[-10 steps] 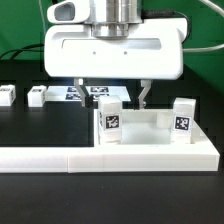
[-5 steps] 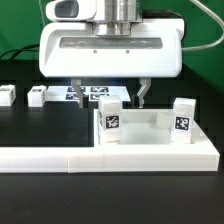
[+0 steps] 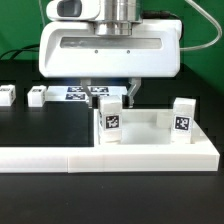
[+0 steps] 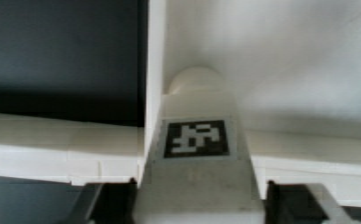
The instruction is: Assemble square table
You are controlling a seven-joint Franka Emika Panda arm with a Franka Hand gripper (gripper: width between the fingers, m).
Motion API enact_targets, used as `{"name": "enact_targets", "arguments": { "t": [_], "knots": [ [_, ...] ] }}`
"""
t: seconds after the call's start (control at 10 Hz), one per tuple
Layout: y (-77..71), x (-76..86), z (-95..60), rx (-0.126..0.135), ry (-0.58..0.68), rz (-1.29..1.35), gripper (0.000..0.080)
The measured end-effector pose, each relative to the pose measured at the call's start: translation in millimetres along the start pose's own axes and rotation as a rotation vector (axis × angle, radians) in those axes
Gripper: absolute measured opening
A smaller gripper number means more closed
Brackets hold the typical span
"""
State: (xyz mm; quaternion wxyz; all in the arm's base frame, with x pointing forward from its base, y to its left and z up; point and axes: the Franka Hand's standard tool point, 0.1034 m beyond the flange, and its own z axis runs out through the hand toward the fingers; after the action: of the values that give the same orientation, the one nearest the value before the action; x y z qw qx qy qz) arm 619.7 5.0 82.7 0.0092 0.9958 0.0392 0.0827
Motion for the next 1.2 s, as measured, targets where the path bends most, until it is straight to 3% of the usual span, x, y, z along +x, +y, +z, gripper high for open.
{"name": "enact_targets", "arguments": {
  "t": [0.1, 0.4, 1.2],
  "knots": [
    [0.1, -0.1, 0.1, 0.0, 0.0, 0.0, 0.029],
    [0.2, -0.2, 0.3, 0.001, 0.002, 0.046, 0.029],
    [-0.1, -3.2, 1.1, 0.005, 0.052, 0.789, 0.0291]
  ]
}}
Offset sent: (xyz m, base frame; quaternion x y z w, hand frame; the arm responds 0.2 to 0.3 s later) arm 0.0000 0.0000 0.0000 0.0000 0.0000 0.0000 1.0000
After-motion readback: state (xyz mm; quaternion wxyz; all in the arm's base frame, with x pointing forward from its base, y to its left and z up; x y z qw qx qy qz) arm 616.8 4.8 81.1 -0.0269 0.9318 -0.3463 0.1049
